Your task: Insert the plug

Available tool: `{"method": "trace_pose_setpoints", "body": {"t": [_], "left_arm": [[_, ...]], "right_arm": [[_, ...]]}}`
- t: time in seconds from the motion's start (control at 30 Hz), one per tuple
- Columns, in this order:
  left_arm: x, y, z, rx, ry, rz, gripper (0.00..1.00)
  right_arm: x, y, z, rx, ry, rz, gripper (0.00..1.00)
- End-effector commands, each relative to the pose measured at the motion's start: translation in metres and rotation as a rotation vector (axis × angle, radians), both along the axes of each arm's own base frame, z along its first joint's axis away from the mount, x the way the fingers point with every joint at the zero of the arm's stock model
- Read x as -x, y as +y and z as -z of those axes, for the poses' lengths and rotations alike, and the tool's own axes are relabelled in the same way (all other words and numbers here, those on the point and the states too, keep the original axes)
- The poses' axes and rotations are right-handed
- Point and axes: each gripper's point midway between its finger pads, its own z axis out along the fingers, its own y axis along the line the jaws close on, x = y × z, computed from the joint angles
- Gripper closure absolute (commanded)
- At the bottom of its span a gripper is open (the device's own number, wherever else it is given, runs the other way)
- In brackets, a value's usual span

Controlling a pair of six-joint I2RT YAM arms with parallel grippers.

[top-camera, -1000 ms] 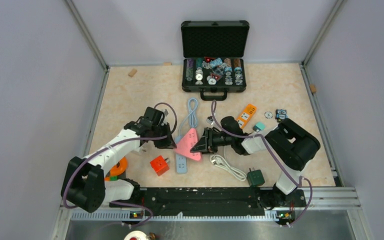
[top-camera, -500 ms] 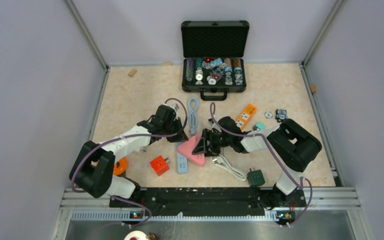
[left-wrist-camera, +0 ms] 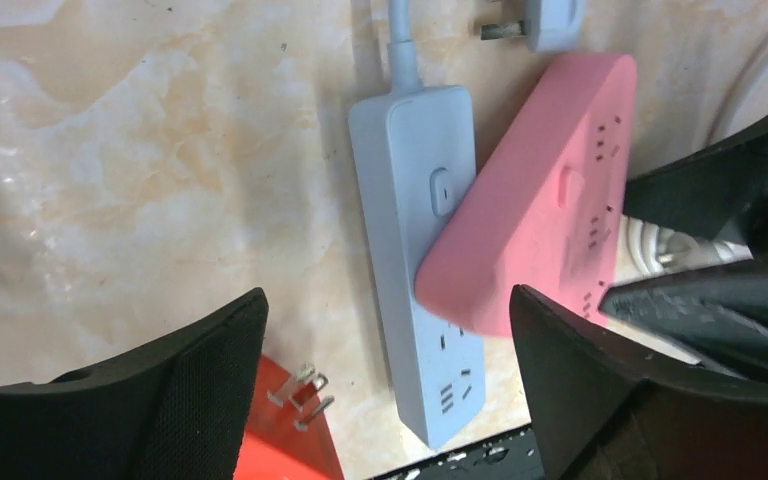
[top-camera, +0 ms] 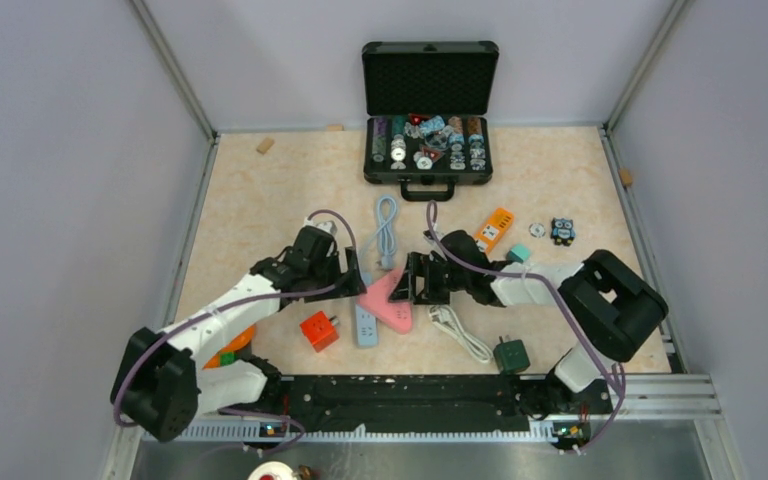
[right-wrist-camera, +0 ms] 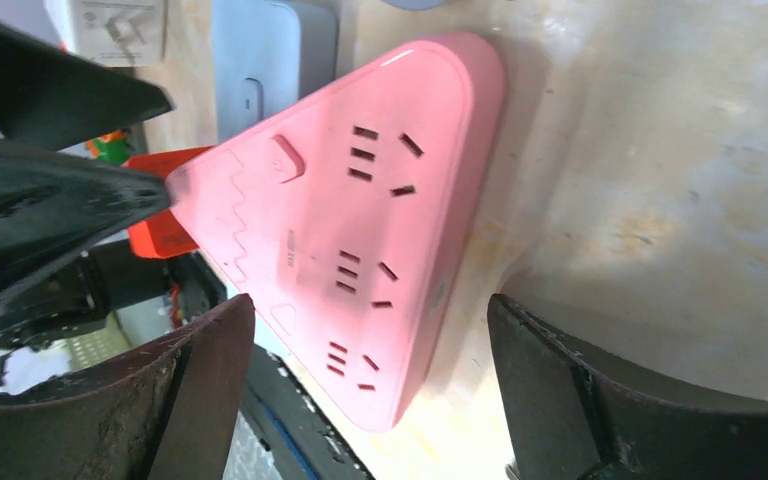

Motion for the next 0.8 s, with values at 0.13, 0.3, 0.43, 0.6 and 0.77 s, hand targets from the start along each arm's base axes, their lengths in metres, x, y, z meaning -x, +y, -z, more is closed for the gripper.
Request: {"method": "trace_pose_setpoints", "body": {"t": [0.13, 0.3, 0.43, 0.6, 0.77], "left_arm": [[0.005, 0.007, -0.043, 0.044, -0.149, 0.035, 0.05], [0.012, 0.006, -0.048, 0.058, -0.135, 0.058, 0.04], [0.014, 0.008, -0.055, 0.054, -0.15, 0.067, 0.04], [0.02, 0.025, -0.059, -0.009, -0.125, 0.003, 0.03], [0.03, 0.038, -0.057, -0.134, -0.081, -0.036, 0.01]], "right_arm": [[-0.016, -0.03, -0.025, 0.131, -0.137, 0.072, 0.15], [-0.012, -0.041, -0.033, 0.16, -0.145, 0.07, 0.15], [-0.01, -0.054, -0.034, 0.18, -0.149, 0.085, 0.15], [-0.006, -0.066, -0.038, 0.169, -0.148, 0.082, 0.15], [-0.002, -0.07, -0.043, 0.154, -0.162, 0.066, 0.09]]}}
